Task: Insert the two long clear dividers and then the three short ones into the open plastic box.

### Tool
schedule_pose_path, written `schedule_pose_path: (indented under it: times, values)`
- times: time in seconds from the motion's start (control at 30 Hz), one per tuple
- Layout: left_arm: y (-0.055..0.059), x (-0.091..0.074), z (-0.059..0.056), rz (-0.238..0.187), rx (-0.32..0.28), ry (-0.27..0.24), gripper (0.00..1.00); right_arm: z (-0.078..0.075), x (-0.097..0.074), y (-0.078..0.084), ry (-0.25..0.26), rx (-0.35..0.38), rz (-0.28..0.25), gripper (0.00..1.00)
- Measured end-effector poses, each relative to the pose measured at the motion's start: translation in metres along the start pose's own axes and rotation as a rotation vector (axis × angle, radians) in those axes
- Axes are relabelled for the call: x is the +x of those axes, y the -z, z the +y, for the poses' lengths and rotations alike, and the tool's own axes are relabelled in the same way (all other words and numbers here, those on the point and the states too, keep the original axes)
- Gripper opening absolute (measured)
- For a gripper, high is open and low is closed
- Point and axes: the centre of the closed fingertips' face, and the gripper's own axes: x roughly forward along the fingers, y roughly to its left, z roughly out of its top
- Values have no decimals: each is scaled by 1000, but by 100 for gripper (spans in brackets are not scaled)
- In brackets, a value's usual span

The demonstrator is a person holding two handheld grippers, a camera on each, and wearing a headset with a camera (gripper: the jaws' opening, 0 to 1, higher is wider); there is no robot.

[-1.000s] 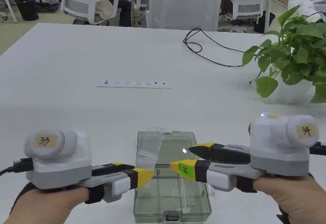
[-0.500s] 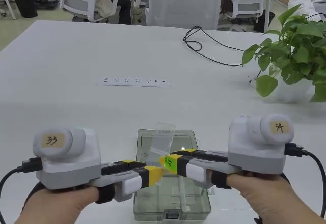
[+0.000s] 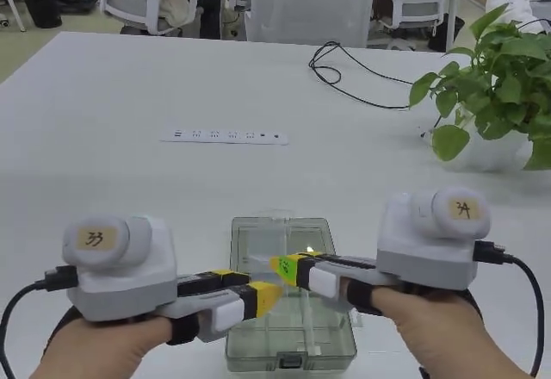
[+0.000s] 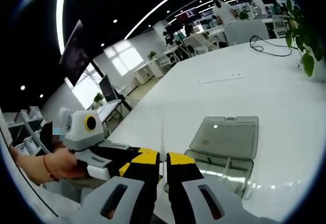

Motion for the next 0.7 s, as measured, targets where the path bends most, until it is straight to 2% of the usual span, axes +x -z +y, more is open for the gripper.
schedule_pose_path:
  times: [0.07,0.3,0.53,0.7]
  values:
    - [0,-1,-3,-5,-16,15,27,-1,0,0,7,10,5,7]
    - [1,-1,-5,1,5,24,30,-3,1,1,9,31,20,7]
    - [2,-3,-3,18,71,34,33,-9,-2,-5,25,54,23,7]
    - [6,-9,2,39,133,42,40,-17,-4,-10,55,85,36,7]
